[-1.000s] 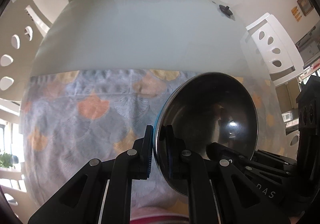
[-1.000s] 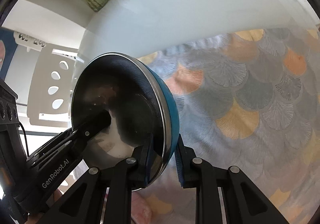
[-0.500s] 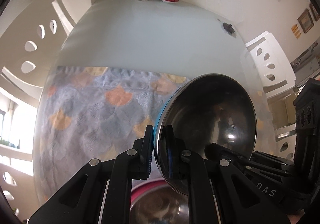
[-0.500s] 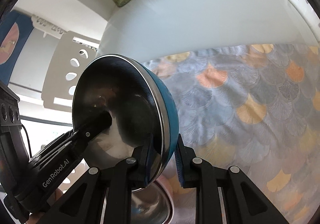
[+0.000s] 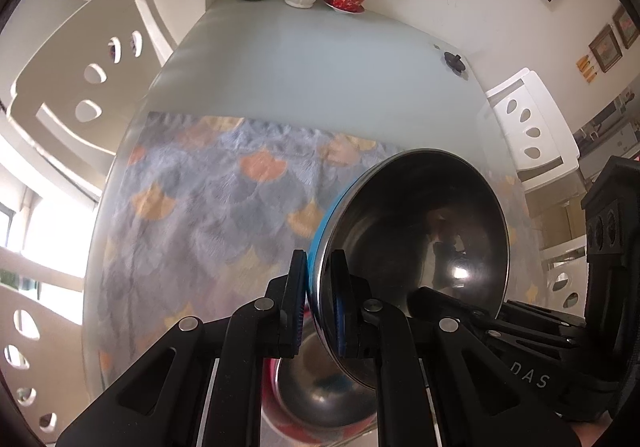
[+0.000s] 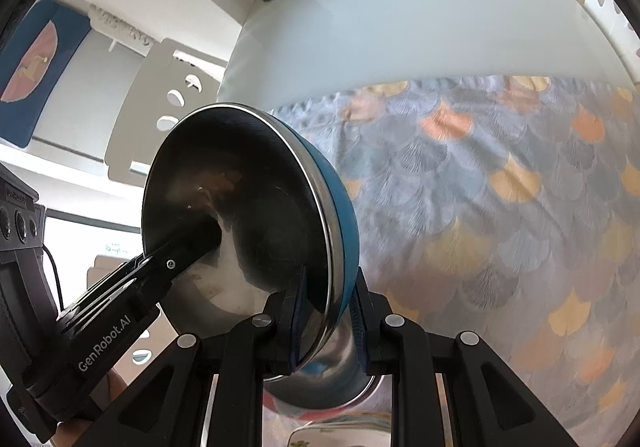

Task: Organize plates and bowls
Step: 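Lift the blue steel bowl with both grippers and carry it over the red bowl, then lower the blue steel bowl into the red steel bowl with both grippers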

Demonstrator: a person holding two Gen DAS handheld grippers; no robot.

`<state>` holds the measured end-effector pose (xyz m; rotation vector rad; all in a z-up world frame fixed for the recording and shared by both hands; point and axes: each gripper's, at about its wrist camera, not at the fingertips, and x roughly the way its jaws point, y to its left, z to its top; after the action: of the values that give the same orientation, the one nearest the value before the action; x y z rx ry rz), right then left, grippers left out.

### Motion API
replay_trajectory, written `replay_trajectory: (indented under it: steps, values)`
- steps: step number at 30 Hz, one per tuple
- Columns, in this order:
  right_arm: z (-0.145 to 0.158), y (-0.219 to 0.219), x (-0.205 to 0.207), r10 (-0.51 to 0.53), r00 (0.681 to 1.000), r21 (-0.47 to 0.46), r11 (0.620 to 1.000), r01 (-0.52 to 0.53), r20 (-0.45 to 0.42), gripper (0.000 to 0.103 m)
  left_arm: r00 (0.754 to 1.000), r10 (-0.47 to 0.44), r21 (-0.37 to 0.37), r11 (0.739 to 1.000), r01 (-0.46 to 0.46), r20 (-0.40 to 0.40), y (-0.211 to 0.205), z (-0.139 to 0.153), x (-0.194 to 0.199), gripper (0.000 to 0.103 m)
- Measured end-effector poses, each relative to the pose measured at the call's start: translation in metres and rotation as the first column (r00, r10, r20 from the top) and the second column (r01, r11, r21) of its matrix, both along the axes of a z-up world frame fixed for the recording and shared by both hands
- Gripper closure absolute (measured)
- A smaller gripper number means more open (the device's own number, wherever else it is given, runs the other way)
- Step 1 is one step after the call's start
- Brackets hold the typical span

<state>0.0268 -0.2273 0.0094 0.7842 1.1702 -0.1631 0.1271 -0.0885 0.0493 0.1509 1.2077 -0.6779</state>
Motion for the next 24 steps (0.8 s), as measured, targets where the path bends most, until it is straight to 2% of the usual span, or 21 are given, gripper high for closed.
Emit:
replay_trajectory:
  steps: [12,24]
  values:
    - [0.006,0.023,-0.009,0.029,0.999,0.002,1.000,-0.029,-0.032,0.083,1.000,0.005,0.009,1.000,-0.005,-0.018,0.028,0.000,-0.014,0.094]
    - [-0.014,0.041,-0.017,0.047,0.995,0.027,0.999,-0.044,-0.089,0.083,0.997,0.026,0.034,0.999,-0.023,-0.073,0.045,-0.019,-0.024,0.093]
